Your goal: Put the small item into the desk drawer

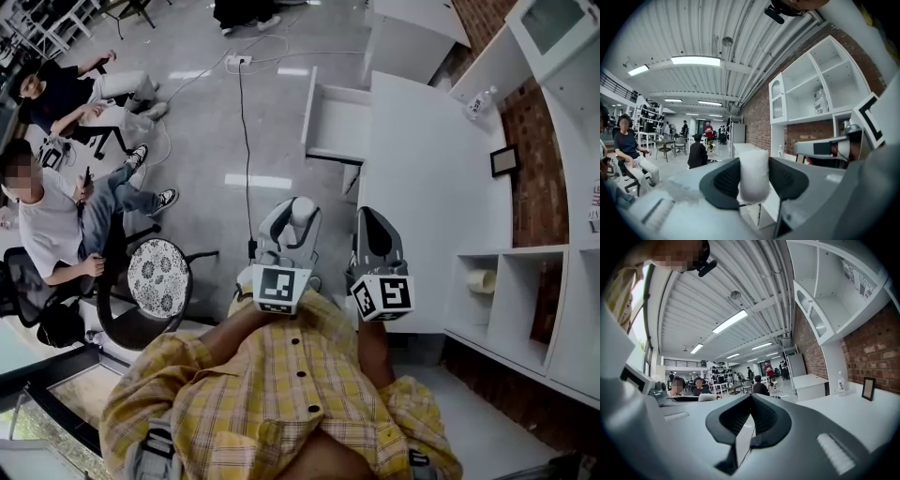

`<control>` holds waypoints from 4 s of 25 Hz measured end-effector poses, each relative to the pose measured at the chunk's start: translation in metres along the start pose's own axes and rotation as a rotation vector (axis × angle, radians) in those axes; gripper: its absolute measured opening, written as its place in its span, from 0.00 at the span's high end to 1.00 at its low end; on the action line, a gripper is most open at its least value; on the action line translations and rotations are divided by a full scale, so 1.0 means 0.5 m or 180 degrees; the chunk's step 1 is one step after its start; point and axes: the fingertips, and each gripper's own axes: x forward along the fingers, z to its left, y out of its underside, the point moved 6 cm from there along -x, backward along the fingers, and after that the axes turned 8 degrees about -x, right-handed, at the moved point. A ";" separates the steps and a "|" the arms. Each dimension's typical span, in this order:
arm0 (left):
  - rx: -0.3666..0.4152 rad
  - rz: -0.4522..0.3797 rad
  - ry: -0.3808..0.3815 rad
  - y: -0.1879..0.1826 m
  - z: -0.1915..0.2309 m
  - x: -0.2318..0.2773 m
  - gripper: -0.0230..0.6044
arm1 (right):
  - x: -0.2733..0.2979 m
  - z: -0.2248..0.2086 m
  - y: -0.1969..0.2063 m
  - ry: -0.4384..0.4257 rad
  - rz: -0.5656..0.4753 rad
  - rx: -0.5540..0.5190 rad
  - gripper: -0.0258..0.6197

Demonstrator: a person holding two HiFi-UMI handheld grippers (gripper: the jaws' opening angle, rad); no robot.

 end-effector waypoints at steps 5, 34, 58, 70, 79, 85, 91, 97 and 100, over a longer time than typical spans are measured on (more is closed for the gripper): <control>-0.0021 0.0000 -0.0026 -0.002 0.027 0.015 0.67 | 0.033 0.001 0.001 -0.0020 0.0039 0.0001 0.96; -0.0106 0.0123 0.0193 -0.091 0.238 0.404 0.67 | 0.437 -0.144 -0.036 0.0220 0.0166 0.0032 0.96; 0.0024 0.0513 0.0982 -0.131 0.419 0.724 0.68 | 0.731 -0.221 -0.056 0.1025 0.0390 0.0173 0.96; 0.0034 0.0837 0.1132 -0.058 0.408 0.752 0.68 | 0.721 -0.242 0.004 0.1181 0.0687 0.0323 0.96; 0.0221 0.1105 0.1090 0.023 0.391 0.790 0.68 | 0.717 -0.274 0.082 0.1123 0.0797 0.0429 0.96; 0.0325 0.1245 0.1207 0.071 0.364 0.840 0.67 | 0.717 -0.313 0.132 0.1114 0.0881 0.0528 0.96; 0.0404 0.1412 0.1342 0.114 0.342 0.910 0.67 | 0.715 -0.354 0.172 0.1161 0.0931 0.0623 0.96; 0.0418 0.1698 0.1420 0.164 0.329 0.952 0.67 | 0.707 -0.377 0.211 0.1204 0.1009 0.0730 0.96; 0.0461 0.1812 0.1450 0.197 0.319 0.972 0.67 | 0.706 -0.389 0.234 0.1215 0.1036 0.0779 0.96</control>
